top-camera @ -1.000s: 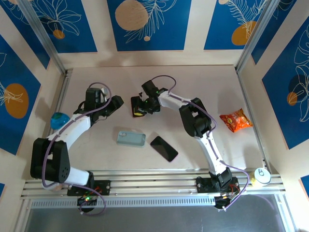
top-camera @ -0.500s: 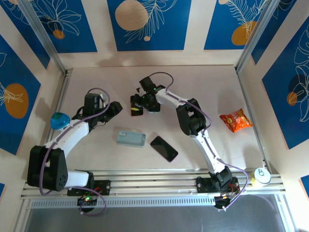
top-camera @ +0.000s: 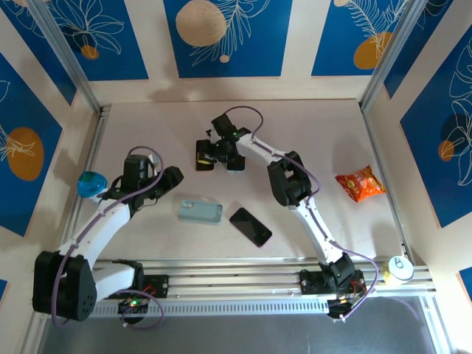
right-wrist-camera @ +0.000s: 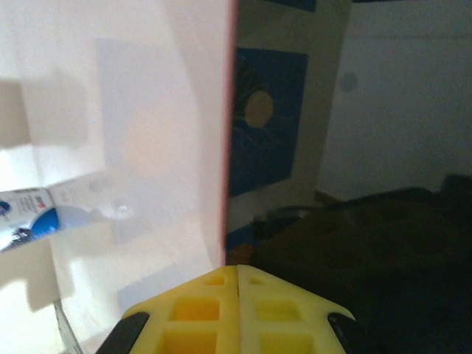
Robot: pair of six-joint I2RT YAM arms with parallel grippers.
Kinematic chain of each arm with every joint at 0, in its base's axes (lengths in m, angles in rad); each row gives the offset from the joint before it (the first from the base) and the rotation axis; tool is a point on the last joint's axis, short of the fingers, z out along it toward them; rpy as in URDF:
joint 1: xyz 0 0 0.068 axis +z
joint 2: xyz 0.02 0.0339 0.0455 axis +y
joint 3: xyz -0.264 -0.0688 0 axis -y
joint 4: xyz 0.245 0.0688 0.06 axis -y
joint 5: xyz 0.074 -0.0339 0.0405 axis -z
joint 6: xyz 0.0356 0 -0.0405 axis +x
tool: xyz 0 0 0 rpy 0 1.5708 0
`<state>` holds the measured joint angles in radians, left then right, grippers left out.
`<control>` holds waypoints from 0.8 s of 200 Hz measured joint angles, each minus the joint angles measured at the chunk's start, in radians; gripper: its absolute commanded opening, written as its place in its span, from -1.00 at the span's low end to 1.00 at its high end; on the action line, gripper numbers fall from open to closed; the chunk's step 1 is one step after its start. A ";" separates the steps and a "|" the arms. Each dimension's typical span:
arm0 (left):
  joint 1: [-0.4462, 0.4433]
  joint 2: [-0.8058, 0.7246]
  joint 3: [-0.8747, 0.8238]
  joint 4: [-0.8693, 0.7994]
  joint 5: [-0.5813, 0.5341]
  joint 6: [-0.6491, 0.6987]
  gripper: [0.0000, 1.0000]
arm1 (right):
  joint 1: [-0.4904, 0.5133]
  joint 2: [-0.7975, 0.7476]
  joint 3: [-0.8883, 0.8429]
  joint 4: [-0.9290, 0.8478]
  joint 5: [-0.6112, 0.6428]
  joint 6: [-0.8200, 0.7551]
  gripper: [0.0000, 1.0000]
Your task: Put the phone into the phone case
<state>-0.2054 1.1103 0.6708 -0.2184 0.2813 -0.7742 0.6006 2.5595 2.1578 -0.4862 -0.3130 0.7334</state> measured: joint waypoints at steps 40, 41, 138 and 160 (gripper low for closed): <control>-0.101 -0.097 -0.054 -0.037 -0.052 0.041 0.26 | 0.000 -0.462 -0.533 0.050 0.067 -0.106 -0.09; -0.106 -0.099 -0.056 -0.038 -0.054 0.043 0.27 | 0.000 -0.481 -0.547 0.052 0.072 -0.111 -0.06; -0.305 -0.029 -0.095 -0.050 -0.119 0.085 0.28 | 0.135 -0.992 -1.188 -0.032 0.411 -0.311 0.73; -0.310 0.013 -0.095 -0.043 -0.118 0.097 0.27 | 0.163 -0.992 -1.222 -0.052 0.462 -0.314 0.77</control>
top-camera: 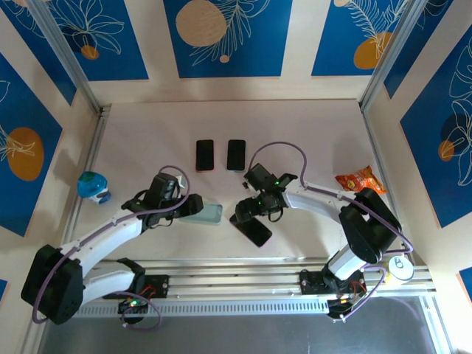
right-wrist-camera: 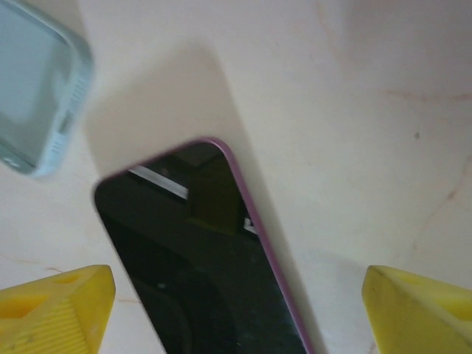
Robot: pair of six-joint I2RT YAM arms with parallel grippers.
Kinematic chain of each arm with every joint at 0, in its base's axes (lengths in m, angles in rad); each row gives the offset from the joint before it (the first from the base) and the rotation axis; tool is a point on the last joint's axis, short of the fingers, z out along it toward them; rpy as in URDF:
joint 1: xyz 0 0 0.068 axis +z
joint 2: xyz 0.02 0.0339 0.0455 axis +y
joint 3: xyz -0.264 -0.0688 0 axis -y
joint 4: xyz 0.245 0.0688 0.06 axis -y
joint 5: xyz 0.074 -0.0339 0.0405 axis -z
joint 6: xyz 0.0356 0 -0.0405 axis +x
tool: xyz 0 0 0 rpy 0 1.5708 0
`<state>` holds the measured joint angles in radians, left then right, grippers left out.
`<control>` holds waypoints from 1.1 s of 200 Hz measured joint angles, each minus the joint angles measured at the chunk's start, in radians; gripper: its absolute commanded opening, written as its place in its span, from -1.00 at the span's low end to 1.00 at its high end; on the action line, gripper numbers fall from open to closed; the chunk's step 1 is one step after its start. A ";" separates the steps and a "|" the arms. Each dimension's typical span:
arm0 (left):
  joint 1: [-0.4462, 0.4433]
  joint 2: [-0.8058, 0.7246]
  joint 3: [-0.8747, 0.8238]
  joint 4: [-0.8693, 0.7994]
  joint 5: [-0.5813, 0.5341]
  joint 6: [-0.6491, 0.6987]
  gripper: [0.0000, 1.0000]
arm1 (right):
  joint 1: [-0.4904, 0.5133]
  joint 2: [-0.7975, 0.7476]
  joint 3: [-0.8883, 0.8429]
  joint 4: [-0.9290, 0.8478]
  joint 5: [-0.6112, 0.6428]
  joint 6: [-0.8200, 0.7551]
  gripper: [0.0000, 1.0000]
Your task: Put the phone into the phone case
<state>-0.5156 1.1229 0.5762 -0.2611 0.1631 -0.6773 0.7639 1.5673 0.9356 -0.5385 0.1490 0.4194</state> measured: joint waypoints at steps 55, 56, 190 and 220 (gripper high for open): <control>-0.008 0.079 0.002 0.041 0.009 0.000 0.27 | 0.082 0.000 -0.003 -0.010 0.038 -0.025 0.80; -0.008 0.079 0.002 0.041 0.009 0.000 0.27 | 0.083 0.000 -0.003 -0.010 0.039 -0.026 0.80; -0.011 0.037 0.025 0.034 0.013 0.019 0.27 | 0.205 0.132 0.064 -0.110 0.167 -0.043 0.84; -0.011 0.036 0.026 0.032 0.020 0.023 0.28 | 0.229 0.161 0.087 -0.134 0.219 -0.032 0.82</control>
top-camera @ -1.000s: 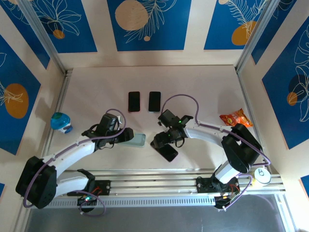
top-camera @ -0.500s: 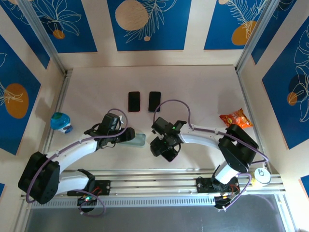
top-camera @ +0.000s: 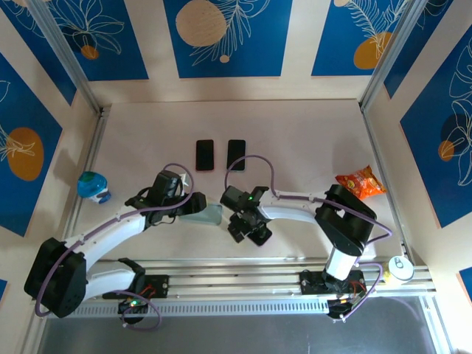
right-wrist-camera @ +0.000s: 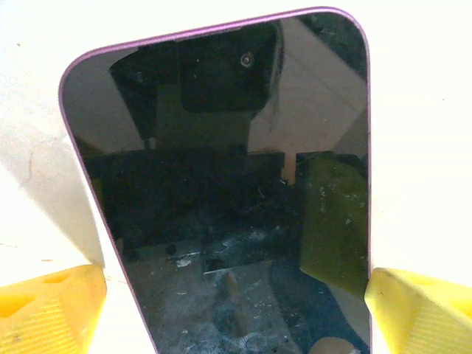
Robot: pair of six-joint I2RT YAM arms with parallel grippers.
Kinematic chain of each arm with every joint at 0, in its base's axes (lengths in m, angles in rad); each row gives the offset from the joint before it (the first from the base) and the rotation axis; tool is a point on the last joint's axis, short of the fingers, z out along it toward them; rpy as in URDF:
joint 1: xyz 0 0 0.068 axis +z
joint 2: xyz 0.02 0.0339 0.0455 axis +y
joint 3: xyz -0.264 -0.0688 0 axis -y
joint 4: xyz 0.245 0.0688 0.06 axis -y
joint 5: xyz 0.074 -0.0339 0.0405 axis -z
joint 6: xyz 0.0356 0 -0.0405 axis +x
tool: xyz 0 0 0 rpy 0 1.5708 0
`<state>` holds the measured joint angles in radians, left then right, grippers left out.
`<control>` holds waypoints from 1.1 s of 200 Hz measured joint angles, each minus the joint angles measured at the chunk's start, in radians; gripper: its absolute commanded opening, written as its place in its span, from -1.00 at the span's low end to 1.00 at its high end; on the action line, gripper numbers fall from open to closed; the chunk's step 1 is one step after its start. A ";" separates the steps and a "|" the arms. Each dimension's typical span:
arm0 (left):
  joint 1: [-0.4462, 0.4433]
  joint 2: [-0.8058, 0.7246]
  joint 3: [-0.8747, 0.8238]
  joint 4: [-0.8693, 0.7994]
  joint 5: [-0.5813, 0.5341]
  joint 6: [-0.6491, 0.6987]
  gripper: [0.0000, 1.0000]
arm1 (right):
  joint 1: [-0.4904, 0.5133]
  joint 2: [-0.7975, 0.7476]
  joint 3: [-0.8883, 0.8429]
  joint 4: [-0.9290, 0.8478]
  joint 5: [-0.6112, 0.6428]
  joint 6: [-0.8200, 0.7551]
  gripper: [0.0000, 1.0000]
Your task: Put the phone into the phone case
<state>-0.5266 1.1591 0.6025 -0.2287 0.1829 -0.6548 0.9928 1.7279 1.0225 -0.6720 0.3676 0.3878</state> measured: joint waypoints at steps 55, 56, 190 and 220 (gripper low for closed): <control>0.000 -0.006 0.000 -0.002 0.000 0.003 0.28 | 0.015 0.000 0.005 -0.006 0.024 0.015 0.84; 0.000 -0.006 0.000 -0.002 0.000 0.003 0.28 | 0.015 -0.001 0.005 -0.006 0.023 0.016 0.84; 0.000 0.017 0.002 -0.004 0.000 0.003 0.28 | -0.045 -0.018 -0.021 0.013 -0.035 0.013 0.86; 0.000 0.019 0.025 -0.014 0.000 0.010 0.28 | -0.045 -0.007 -0.022 0.022 -0.048 0.013 0.73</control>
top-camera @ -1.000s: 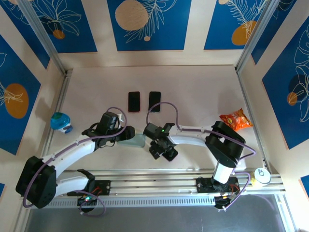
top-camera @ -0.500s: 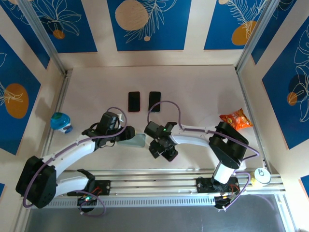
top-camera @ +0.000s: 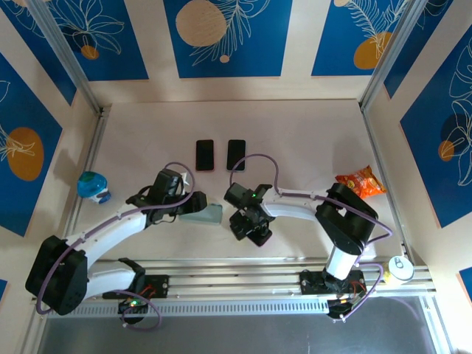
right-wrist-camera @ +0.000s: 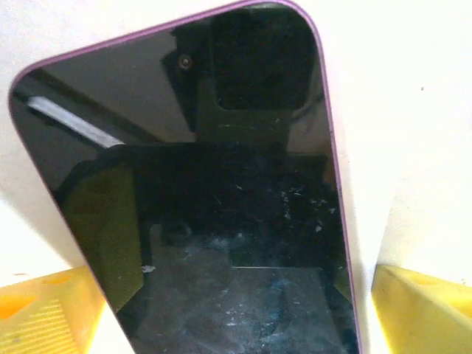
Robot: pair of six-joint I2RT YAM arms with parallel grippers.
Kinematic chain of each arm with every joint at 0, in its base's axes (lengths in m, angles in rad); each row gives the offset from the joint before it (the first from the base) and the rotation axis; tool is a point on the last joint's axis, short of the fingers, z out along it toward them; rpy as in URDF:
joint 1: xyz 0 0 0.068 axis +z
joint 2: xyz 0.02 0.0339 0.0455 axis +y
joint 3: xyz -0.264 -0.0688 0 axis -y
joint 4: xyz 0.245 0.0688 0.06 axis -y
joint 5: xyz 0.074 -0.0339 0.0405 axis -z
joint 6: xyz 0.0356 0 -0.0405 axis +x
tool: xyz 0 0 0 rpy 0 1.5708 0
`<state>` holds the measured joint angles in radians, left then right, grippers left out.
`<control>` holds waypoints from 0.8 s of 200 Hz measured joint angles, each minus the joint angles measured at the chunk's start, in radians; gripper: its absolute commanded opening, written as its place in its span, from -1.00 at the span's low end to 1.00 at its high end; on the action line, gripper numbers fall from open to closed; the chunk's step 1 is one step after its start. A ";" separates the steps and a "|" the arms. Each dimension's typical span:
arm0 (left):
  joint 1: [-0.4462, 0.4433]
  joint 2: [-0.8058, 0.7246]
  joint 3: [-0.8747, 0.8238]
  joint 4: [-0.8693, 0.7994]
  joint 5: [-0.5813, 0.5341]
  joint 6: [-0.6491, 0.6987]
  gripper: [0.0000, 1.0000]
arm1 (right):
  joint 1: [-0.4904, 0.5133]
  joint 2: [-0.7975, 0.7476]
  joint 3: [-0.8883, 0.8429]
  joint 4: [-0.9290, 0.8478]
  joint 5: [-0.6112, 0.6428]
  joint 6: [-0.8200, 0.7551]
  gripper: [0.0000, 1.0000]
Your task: Put the phone into the phone case
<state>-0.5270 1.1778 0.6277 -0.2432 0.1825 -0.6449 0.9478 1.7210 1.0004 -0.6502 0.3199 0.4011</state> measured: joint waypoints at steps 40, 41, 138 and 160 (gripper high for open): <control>0.000 0.003 0.024 -0.004 0.000 0.002 0.28 | 0.003 0.018 0.027 -0.023 -0.005 -0.009 0.11; 0.000 0.003 0.024 -0.004 0.000 0.002 0.28 | 0.004 0.019 0.028 -0.024 -0.005 -0.006 0.09; -0.017 0.077 0.039 0.042 0.067 0.027 0.28 | 0.002 0.015 0.048 -0.041 0.009 -0.008 -0.10; -0.042 0.114 0.047 0.065 0.103 0.027 0.28 | -0.009 -0.004 0.048 -0.024 0.005 -0.021 -0.10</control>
<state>-0.5686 1.2919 0.6743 -0.1780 0.2859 -0.6178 0.9390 1.7168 1.0489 -0.6739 0.3252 0.3805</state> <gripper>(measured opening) 0.640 0.530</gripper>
